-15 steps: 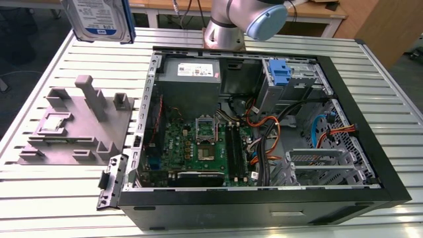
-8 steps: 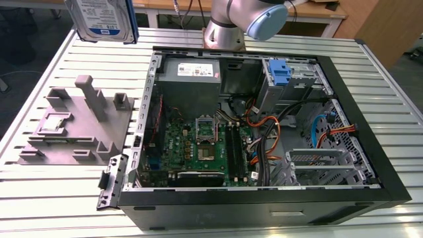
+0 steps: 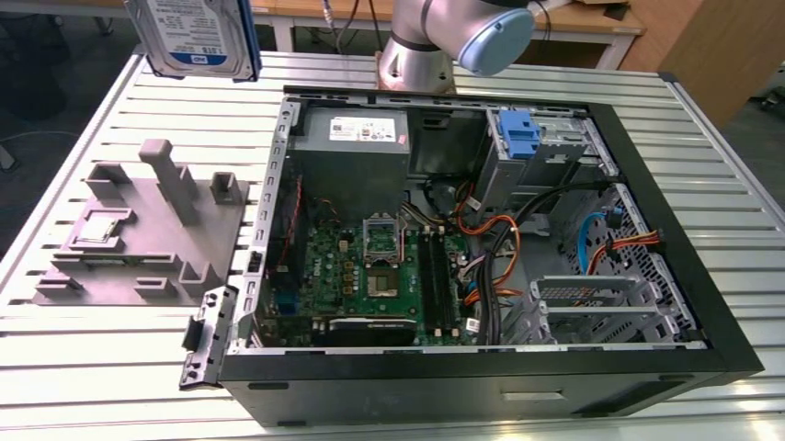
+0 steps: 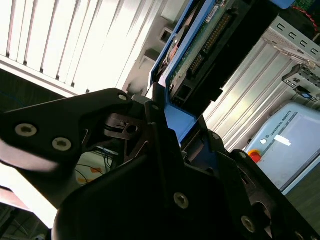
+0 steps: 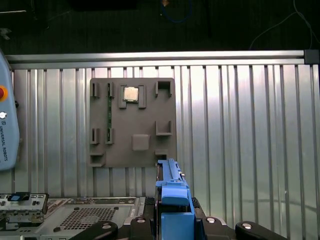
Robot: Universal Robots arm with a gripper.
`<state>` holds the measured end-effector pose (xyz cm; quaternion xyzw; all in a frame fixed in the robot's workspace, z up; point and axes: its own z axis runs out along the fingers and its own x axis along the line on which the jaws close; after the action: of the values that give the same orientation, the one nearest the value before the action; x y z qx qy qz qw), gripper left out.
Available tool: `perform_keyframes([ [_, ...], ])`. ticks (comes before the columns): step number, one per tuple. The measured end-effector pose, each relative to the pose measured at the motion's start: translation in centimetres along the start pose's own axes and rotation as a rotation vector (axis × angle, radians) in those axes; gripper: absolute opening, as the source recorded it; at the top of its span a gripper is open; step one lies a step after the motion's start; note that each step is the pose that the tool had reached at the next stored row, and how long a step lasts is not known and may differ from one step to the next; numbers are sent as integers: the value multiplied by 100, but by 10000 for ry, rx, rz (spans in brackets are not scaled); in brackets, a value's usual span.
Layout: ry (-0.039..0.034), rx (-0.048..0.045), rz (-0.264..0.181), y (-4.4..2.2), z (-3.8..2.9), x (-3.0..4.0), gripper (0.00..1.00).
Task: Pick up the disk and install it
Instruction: 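Pick up the disk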
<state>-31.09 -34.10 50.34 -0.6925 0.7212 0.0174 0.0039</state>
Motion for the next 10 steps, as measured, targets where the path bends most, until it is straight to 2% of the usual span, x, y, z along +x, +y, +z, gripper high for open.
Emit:
perform_keyframes([
  [6, 0, 1, -1, -10, 0, 2, 36],
  [10, 9, 1, -1, -11, -1, 27, 36],
])
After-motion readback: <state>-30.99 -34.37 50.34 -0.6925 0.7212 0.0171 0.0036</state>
